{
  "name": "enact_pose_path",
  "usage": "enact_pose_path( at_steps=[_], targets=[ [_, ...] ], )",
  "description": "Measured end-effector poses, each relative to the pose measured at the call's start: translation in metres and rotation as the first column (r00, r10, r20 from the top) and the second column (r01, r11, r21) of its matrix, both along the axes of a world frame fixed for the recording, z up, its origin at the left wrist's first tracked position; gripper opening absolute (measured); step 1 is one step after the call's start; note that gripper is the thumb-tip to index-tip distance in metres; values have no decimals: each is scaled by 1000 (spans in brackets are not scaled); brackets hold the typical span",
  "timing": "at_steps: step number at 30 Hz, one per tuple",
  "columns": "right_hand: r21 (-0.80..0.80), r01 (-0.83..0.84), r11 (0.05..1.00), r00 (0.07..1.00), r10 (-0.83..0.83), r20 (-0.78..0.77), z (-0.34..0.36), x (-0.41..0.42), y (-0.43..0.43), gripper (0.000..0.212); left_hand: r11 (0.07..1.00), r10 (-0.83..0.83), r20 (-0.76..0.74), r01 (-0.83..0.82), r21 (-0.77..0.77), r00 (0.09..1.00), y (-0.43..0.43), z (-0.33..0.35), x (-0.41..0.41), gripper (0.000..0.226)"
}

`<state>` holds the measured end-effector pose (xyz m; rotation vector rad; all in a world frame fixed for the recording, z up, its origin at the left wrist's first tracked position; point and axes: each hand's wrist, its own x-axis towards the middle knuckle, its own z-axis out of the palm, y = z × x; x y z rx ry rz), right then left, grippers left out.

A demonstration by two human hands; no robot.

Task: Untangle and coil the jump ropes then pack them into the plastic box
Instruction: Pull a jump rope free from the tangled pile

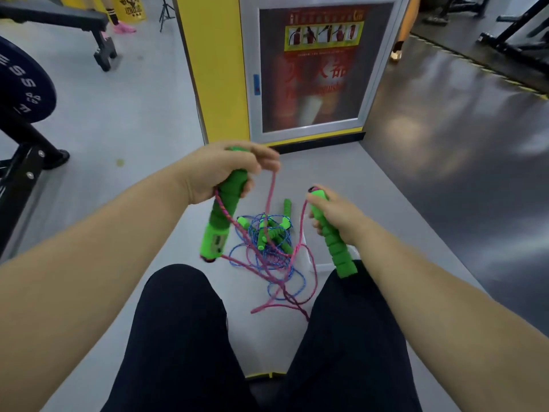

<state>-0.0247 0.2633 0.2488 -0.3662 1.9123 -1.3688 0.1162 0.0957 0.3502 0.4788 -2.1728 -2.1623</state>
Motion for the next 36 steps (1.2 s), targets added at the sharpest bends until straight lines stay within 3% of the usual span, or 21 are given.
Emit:
enact_pose_path(
  at_steps=[2, 5, 9, 15, 16, 18, 20, 22, 24, 25, 27, 29, 32, 35, 36],
  targets=[
    [-120, 14, 993, 996, -3, 91, 19, 0, -1, 20, 990, 109, 165, -91, -108, 980, -5, -22, 2, 22],
    [-198, -48, 979, 998, 53, 19, 48, 4, -9, 21, 975, 202, 358, -151, -163, 912, 1, -63, 3, 19],
    [-346, -98, 933, 991, 122, 49, 81, 15, -14, 24, 970, 241, 417, -212, -115, 876, 21, -101, -3, 19],
    [-663, 52, 747, 921, 221, 322, 116, 25, -14, 30, 990, 131, 493, -143, -14, 860, 27, -130, -8, 18],
    [-690, 96, 718, 903, 229, 364, 119, 25, -15, 31, 988, 133, 506, -155, 0, 852, 29, -134, -8, 24],
    [-718, 171, 675, 871, 237, 431, 124, 27, -15, 34, 986, 146, 528, -167, -8, 837, 32, -142, -6, 58],
    [-719, 246, 650, 838, 230, 495, 127, 29, -15, 38, 990, 136, 547, -138, -38, 826, 36, -151, -5, 72],
    [-709, 326, 625, 803, 213, 557, 128, 30, -15, 42, 989, 142, 556, -95, -114, 819, 38, -162, -5, 56],
    [-681, 397, 616, 779, 167, 605, 126, 27, -14, 44, 973, 208, 548, -113, -203, 810, 38, -169, -5, 14],
    [-659, 413, 628, 780, 129, 612, 123, 24, -12, 44, 965, 242, 546, -138, -224, 802, 35, -168, -5, 4],
    [-587, 380, 715, 815, 41, 578, 113, 15, -8, 43, 959, 276, 530, -188, -213, 802, 28, -165, -6, 20],
    [-462, 271, 845, 862, 1, 507, 96, 9, 3, 38, 960, 277, 487, -221, -171, 829, 19, -152, -6, 23],
    [-230, -19, 973, 894, 120, 431, 58, 12, 27, 32, 972, 233, 393, -197, -130, 889, 5, -123, -11, 21],
    [-13, -387, 922, 860, 367, 354, 20, 25, 40, 26, 974, 195, 271, -154, -167, 943, -3, -96, -15, 8],
    [58, -450, 891, 862, 417, 287, 11, 28, 38, 40, 976, 169, 245, -128, -175, 955, -4, -87, -15, 6]
  ],
)
